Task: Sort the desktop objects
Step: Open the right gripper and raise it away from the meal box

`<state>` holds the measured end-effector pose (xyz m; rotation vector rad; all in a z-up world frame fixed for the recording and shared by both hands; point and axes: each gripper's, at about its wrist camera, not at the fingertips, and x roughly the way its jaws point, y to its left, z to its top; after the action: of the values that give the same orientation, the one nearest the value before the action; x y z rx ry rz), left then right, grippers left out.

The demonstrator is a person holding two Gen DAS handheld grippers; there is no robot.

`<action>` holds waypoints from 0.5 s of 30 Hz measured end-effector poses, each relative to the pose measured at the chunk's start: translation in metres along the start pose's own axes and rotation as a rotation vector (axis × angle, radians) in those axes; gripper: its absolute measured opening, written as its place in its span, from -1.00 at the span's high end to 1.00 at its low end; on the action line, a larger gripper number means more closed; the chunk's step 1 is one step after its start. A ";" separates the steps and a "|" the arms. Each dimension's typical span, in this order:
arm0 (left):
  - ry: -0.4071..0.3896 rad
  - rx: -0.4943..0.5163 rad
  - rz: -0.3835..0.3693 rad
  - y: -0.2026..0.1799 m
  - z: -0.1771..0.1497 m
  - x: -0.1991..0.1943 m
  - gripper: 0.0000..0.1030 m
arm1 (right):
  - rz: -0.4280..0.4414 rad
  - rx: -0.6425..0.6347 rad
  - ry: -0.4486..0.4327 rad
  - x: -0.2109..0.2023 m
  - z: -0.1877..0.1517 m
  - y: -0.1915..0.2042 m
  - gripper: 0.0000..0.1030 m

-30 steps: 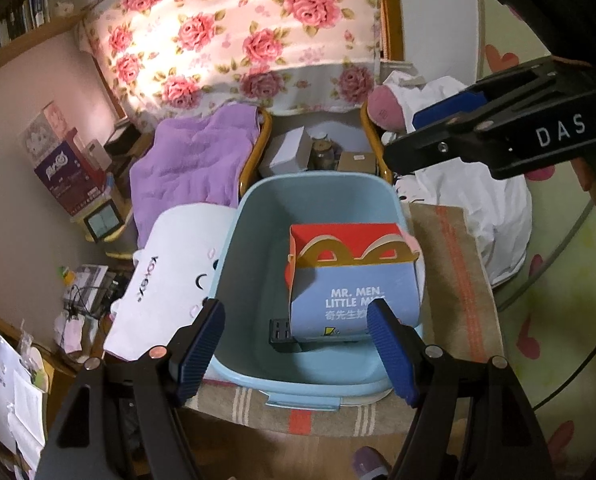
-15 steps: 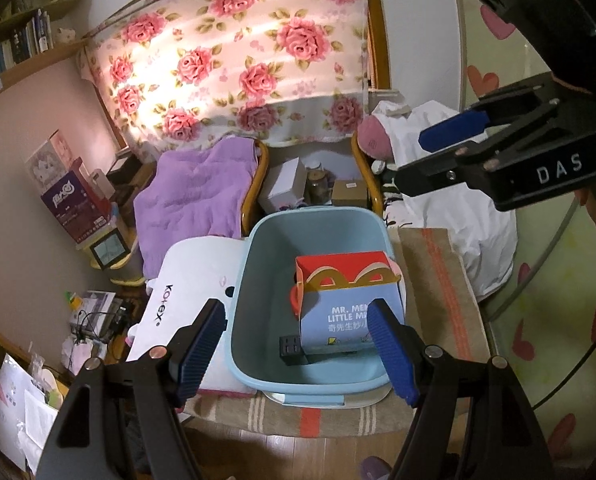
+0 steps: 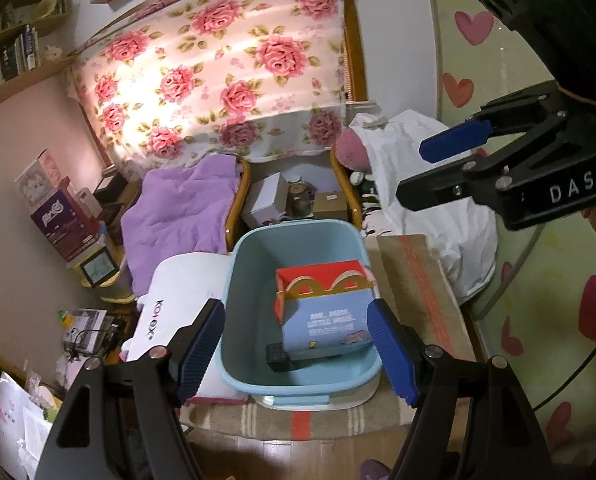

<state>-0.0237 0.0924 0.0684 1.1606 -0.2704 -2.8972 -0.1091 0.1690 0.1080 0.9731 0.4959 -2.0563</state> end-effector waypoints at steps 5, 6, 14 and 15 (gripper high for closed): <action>-0.015 0.036 -0.047 -0.019 0.004 -0.001 -0.50 | -0.032 0.031 0.000 -0.013 -0.013 -0.006 -0.18; -0.018 0.046 -0.057 -0.024 0.005 0.000 -0.50 | -0.046 0.039 0.002 -0.017 -0.018 -0.009 -0.18; -0.040 0.119 -0.140 -0.071 0.027 0.004 -0.50 | -0.172 0.160 0.021 -0.055 -0.065 -0.050 -0.18; -0.039 0.128 -0.147 -0.077 0.030 0.004 -0.50 | -0.191 0.178 0.023 -0.061 -0.071 -0.056 -0.18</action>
<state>-0.0429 0.1727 0.0739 1.1899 -0.3929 -3.0735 -0.0961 0.2770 0.1112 1.0900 0.4375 -2.2942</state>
